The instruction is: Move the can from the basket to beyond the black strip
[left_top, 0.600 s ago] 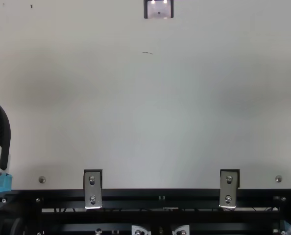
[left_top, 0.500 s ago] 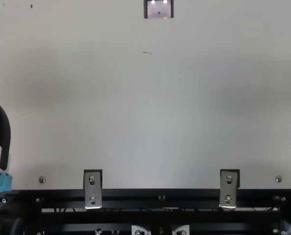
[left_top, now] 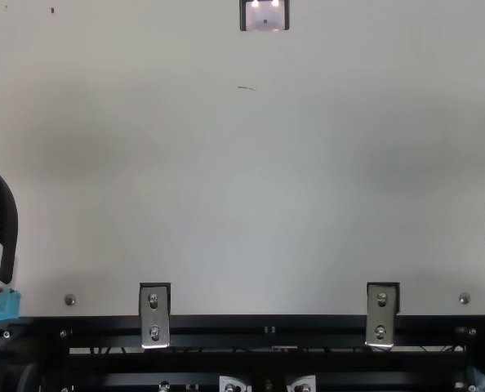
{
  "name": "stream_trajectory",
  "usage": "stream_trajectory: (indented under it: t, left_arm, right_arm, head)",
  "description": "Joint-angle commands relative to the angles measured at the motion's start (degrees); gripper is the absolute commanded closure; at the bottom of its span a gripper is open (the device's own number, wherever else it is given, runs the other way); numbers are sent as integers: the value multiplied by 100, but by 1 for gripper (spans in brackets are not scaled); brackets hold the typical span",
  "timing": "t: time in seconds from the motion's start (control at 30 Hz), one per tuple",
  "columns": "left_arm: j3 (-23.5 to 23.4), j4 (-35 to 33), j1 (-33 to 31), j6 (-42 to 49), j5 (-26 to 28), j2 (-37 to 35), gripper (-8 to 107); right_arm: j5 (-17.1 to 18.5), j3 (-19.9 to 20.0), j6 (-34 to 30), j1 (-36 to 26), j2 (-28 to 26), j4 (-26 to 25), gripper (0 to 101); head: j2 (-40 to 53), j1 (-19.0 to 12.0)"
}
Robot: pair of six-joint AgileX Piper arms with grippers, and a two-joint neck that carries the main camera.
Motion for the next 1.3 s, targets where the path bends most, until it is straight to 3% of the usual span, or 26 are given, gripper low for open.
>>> stream_trajectory:
  t: [0.0, 1.27]
  left_arm:
    - [0, 0, 0, 0, 0, 0, 9]
    - [0, 0, 0, 0, 0, 0, 9]
  right_arm:
    - [0, 0, 0, 0, 0, 0, 0]
    - [0, 0, 0, 0, 0, 0, 0]
  head:
    - [138, -1]
    - [138, -1]
